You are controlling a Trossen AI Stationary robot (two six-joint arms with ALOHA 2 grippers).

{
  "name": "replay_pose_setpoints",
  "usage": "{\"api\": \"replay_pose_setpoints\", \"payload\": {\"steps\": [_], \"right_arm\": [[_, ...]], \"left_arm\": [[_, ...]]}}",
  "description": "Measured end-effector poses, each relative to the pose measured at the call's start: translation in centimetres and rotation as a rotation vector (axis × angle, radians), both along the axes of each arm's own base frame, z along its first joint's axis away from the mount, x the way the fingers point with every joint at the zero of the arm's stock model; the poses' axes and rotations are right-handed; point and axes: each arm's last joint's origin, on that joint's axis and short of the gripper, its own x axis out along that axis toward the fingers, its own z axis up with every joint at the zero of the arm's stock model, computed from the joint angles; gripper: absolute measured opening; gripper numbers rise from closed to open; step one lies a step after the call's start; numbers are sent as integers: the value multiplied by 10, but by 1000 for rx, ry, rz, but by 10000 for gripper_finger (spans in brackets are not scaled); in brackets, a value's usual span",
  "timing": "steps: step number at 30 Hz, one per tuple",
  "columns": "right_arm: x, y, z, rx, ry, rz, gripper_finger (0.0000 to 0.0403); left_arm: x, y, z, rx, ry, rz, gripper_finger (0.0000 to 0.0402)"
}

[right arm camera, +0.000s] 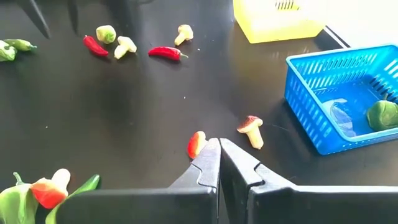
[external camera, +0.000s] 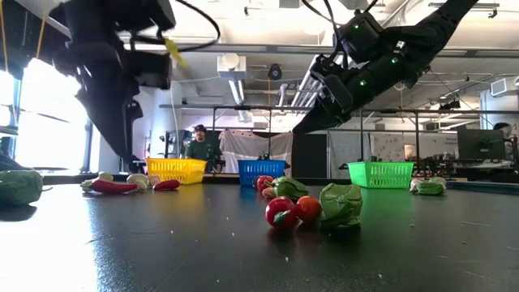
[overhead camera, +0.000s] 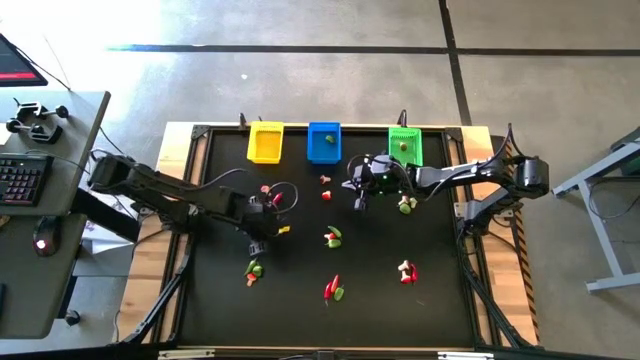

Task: Sort produce into baskets
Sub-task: Put the red chili into the yellow bin

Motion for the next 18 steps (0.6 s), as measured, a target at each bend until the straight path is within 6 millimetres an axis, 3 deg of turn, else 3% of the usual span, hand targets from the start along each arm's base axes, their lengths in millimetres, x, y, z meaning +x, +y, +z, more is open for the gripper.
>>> {"api": "replay_pose_setpoints", "payload": {"steps": [9,18], "right_arm": [[0,0,0,8,-5,-6,0],[0,0,0,7,-6,-6,0]], "left_arm": [[9,11,-30,58,131,39,137],[9,16,-36,64,175,59,111]]}}
